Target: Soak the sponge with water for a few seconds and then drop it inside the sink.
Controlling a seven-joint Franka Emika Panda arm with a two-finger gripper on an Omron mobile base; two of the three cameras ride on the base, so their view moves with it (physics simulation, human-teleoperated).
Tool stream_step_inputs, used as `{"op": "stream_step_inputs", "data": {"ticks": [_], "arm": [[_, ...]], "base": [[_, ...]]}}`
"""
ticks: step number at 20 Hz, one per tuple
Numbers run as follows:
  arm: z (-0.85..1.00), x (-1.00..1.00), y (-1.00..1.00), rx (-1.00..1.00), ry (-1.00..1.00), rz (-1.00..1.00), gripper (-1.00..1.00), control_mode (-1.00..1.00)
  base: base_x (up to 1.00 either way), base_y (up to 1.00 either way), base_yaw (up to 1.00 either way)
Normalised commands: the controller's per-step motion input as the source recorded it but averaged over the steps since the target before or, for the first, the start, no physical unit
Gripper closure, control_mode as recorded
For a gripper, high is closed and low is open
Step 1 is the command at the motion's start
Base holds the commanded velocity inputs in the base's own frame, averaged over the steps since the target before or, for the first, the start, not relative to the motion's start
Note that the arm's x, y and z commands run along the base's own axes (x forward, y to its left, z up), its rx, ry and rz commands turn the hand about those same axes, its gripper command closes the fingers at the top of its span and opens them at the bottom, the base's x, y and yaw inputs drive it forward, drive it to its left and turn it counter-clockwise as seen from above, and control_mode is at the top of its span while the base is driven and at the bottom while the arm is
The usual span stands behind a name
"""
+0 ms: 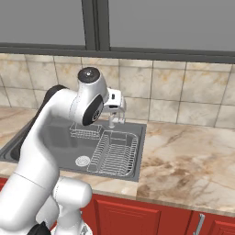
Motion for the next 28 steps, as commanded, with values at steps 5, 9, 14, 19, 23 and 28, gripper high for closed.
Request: {"op": "stream_step_inputs", "data": {"ticks": [5,9,14,19,23,28], "arm": [[0.0,0.02,-0.19,0.0,-0.03,0.0,-1.0,-1.0],[0.0,0.11,-0.22,0.0,-0.04,0.0,-1.0,-1.0],[0.0,0.08,0.0,0.0,-0.06,0.0,-1.0,-1.0],[0.0,0.27,0.0,-0.01,-0.12,0.0,-1.0,-1.0],[0.0,0.23,0.0,0.0,-0.12,0.0,-1.0,-1.0],[-0.08,0.08,0.0,0.0,-0.2,0.0,-1.0,-1.0]], "base": [[0.0,0.0,0.0],[0.0,0.0,0.0],[0.0,0.0,0.0],[0.0,0.0,0.0],[0.0,0.0,0.0],[0.0,0.0,0.0]]}}
